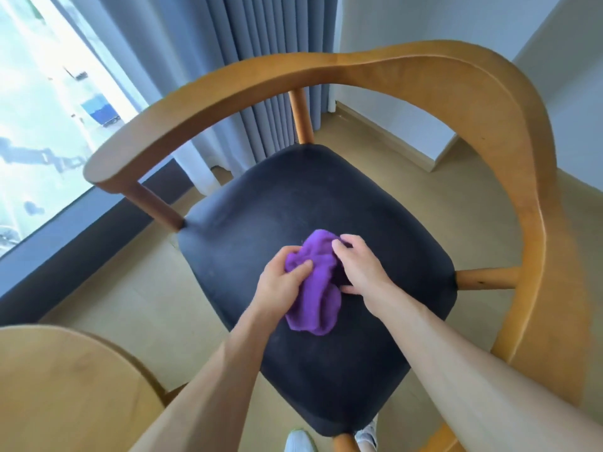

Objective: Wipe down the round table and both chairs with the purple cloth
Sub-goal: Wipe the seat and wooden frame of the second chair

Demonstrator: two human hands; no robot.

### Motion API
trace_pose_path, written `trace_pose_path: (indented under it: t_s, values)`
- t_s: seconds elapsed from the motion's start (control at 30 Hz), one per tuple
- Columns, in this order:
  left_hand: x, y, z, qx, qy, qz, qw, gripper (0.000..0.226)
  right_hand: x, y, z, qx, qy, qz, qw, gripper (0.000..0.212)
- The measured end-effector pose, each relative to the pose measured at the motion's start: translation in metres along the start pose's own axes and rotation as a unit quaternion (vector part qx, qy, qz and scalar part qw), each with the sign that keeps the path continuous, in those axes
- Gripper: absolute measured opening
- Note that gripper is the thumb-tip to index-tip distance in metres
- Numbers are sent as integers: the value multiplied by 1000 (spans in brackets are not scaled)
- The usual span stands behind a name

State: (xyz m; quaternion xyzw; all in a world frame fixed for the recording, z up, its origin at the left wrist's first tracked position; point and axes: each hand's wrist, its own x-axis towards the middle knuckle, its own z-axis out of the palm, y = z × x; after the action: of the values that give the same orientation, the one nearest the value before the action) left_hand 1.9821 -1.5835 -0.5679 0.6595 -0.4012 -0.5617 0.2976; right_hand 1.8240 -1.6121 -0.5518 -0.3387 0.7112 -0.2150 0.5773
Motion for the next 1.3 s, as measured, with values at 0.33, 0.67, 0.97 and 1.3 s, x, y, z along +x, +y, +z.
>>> trace_pose_path:
  t_s: [0.33, 0.67, 0.97, 1.3]
  values:
    - [-59, 8, -17, -415, -7, -107, 904, 15, -66, 9, 6, 91, -218, 29, 971, 32]
    - [-93, 21, -36, -403, -192, -156, 881, 64, -99, 6, 9, 77, -127, -50, 988, 18]
    - [-89, 5, -39, -321, -46, -167, 931, 25, -106, 13, 1, 129, -76, -43, 988, 21]
    - [-76, 11, -54, -38, 131, -100, 986, 22, -89, 0, 6, 109, -28, -15, 994, 19]
